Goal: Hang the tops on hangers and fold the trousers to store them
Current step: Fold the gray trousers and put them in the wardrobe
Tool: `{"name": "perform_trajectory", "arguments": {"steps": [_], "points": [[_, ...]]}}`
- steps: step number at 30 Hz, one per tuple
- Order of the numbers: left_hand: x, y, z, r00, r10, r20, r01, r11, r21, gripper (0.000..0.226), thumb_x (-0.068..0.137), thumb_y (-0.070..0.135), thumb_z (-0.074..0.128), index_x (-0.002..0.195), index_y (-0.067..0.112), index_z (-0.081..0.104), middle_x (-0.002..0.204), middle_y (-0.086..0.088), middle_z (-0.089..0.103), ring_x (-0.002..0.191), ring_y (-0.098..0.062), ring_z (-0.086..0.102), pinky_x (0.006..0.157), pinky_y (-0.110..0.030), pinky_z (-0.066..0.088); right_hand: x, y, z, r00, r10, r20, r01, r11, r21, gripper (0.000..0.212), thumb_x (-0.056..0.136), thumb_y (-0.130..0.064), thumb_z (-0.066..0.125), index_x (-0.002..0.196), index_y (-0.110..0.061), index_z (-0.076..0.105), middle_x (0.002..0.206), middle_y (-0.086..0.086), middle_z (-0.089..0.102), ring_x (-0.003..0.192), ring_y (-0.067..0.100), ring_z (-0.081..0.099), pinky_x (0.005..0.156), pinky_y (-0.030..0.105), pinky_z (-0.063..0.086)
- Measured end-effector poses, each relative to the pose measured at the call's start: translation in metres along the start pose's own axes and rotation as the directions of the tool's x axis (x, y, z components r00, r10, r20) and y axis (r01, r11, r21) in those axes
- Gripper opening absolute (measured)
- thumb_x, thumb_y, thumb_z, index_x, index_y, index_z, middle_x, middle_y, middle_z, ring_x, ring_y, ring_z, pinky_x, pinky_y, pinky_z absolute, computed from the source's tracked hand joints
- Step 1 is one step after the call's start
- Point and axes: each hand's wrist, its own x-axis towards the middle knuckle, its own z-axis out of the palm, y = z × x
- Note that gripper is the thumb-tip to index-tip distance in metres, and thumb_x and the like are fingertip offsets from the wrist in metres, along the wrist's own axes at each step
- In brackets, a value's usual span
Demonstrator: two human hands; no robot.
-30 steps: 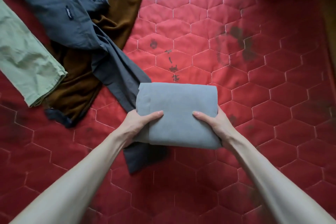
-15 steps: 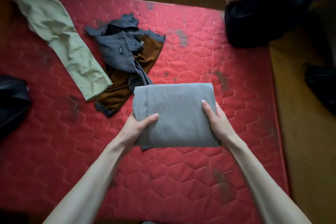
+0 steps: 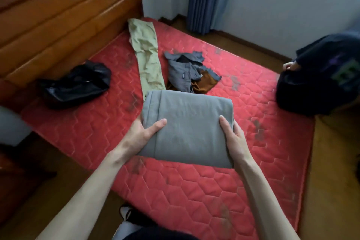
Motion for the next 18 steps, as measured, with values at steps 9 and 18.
{"name": "perform_trajectory", "arguments": {"steps": [9, 18], "points": [[-0.078, 0.025, -0.113, 0.974, -0.172, -0.145, 0.124, 0.949, -0.290, 0.043, 0.097, 0.041, 0.069, 0.129, 0.013, 0.070, 0.121, -0.008, 0.076, 0.112, -0.025, 0.074, 0.091, -0.036, 0.062, -0.028, -0.052, 0.130, 0.965, -0.096, 0.243, 0.117, 0.990, -0.073, 0.022, 0.104, -0.036, 0.063, 0.117, -0.020, 0.071, 0.105, -0.005, 0.079, 0.092, 0.008, 0.072, 0.073, 0.022, 0.057], [-0.169, 0.029, -0.270, 0.885, -0.175, -0.432, -0.007, 0.922, -0.388, 0.054, 0.080, 0.056, 0.075, 0.124, 0.024, 0.072, 0.117, 0.001, 0.078, 0.107, -0.017, 0.075, 0.077, -0.025, 0.062, -0.072, -0.064, 0.324, 0.865, -0.052, 0.500, 0.126, 0.985, -0.116, 0.026, 0.102, -0.040, 0.064, 0.118, -0.021, 0.072, 0.101, -0.007, 0.080, 0.088, 0.005, 0.075, 0.067, 0.018, 0.056]]}}
